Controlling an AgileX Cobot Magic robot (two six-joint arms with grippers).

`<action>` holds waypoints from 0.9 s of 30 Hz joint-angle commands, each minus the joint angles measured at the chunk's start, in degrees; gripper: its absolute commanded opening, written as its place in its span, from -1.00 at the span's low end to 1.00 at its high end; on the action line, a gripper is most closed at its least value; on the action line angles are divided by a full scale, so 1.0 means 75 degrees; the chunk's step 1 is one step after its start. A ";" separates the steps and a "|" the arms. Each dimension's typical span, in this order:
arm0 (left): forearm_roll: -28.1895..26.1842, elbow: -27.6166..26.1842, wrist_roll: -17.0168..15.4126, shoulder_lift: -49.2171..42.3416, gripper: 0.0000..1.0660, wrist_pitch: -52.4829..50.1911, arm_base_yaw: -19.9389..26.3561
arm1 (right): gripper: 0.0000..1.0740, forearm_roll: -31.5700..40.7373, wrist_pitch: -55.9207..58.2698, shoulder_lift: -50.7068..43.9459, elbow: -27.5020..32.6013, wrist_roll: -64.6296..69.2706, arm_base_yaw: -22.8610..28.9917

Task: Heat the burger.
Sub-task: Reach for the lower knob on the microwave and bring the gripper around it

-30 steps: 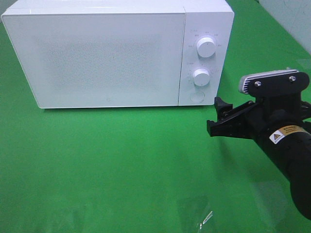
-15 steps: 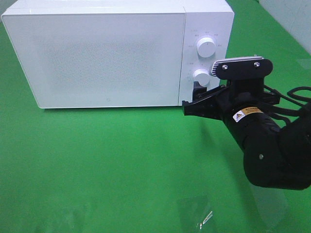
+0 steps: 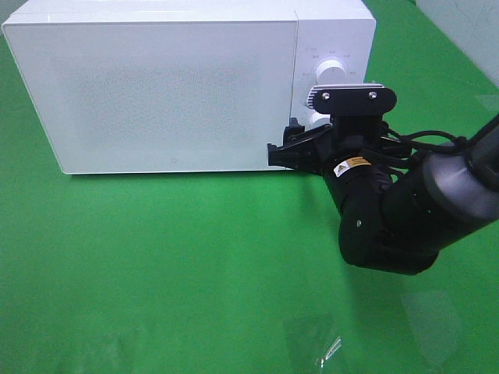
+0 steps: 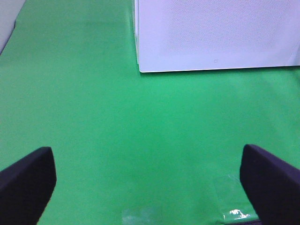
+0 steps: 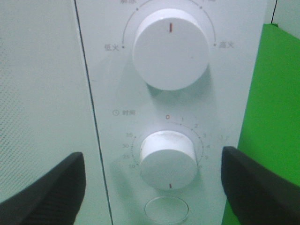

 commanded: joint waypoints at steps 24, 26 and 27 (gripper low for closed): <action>-0.0023 0.0031 -0.0031 -0.0130 0.87 -0.0084 0.0023 | 0.40 -0.0244 -0.1131 0.0695 -0.0840 0.0252 -0.0451; -0.0023 0.0031 -0.0031 -0.0130 0.87 -0.0084 0.0023 | 0.36 -0.0244 -0.1131 0.0695 -0.0840 0.0252 -0.0451; -0.0023 0.0031 -0.0031 -0.0130 0.87 -0.0084 0.0023 | 0.31 -0.0244 -0.1077 0.0695 -0.0840 0.0252 -0.0451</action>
